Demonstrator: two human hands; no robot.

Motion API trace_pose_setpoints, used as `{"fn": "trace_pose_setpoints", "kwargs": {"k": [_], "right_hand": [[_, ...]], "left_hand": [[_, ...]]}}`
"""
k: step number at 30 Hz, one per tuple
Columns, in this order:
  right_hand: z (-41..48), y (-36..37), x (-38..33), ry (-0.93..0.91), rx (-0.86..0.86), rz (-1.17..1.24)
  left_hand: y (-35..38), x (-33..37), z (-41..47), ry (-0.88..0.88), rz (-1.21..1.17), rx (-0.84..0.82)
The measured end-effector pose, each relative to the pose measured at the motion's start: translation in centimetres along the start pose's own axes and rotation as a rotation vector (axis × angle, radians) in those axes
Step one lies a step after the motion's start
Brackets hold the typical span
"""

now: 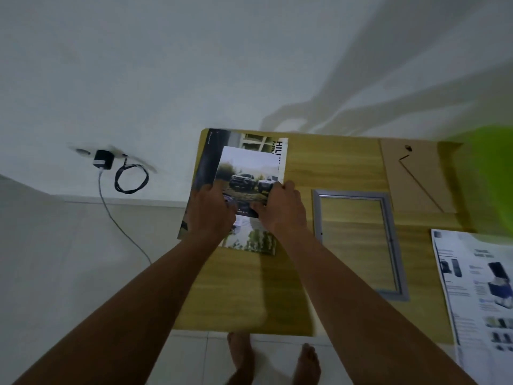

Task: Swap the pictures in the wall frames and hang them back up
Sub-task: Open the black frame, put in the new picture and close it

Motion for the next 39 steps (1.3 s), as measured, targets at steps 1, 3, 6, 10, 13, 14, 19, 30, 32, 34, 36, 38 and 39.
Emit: {"fn": "trace_pose_setpoints", "kwargs": {"k": [1, 3, 6, 10, 13, 14, 19, 30, 32, 34, 36, 38, 39], "right_hand": [[0.2, 0.3, -0.1, 0.02, 0.024, 0.001], [0.4, 0.8, -0.3, 0.051, 0.047, 0.043], [0.5, 1.5, -0.4, 0.097, 0.066, 0.168], [0.6, 1.8, -0.7, 0.136, 0.1, 0.253], [0.7, 1.8, -0.6, 0.145, 0.097, 0.269], [0.7, 1.7, -0.6, 0.145, 0.097, 0.282], [0.7, 0.3, -0.4, 0.152, 0.154, 0.437], [-1.0, -5.2, 0.4, 0.17, 0.226, 0.705], [-1.9, -6.3, -0.2, 0.133, 0.217, 0.71], [-2.9, -7.8, -0.7, 0.095, 0.192, 0.751], [-3.6, -9.4, -0.7, 0.094, 0.144, 0.894], [-4.3, -10.4, 0.2, 0.126, 0.105, 1.061], [-4.7, -10.9, 0.8, 0.144, 0.112, 1.098]], "left_hand": [[0.3, -0.2, 0.2, 0.002, -0.01, 0.01], [0.7, -0.6, 0.4, 0.005, -0.034, 0.03], [1.0, -0.8, 0.7, -0.013, -0.097, 0.038], [0.3, -0.8, 1.3, -0.099, -0.239, 0.03], [-1.2, -0.6, 2.1, -0.14, -0.309, 0.031], [-1.6, -0.6, 2.4, -0.122, -0.321, 0.012], [-2.2, -1.5, 3.5, -0.071, -0.535, -0.142], [-6.0, 1.6, 1.4, 0.071, -0.806, -0.127], [-6.4, 3.4, 0.4, 0.148, -0.75, -0.071], [-6.6, 5.3, -0.8, 0.207, -0.668, -0.019], [-6.9, 7.4, -2.2, 0.285, -0.608, -0.005], [-6.9, 9.5, -3.7, 0.343, -0.586, -0.008], [-6.8, 10.5, -4.4, 0.362, -0.566, -0.002]]}}
Point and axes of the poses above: each hand's wrist, its own z-axis towards the middle knuckle, its own y-axis out of the palm, x = y × z, the point moved 3 cm from there along z, towards the middle knuckle, and after that the axes turned 14 degrees about z, right-handed, at the moved point
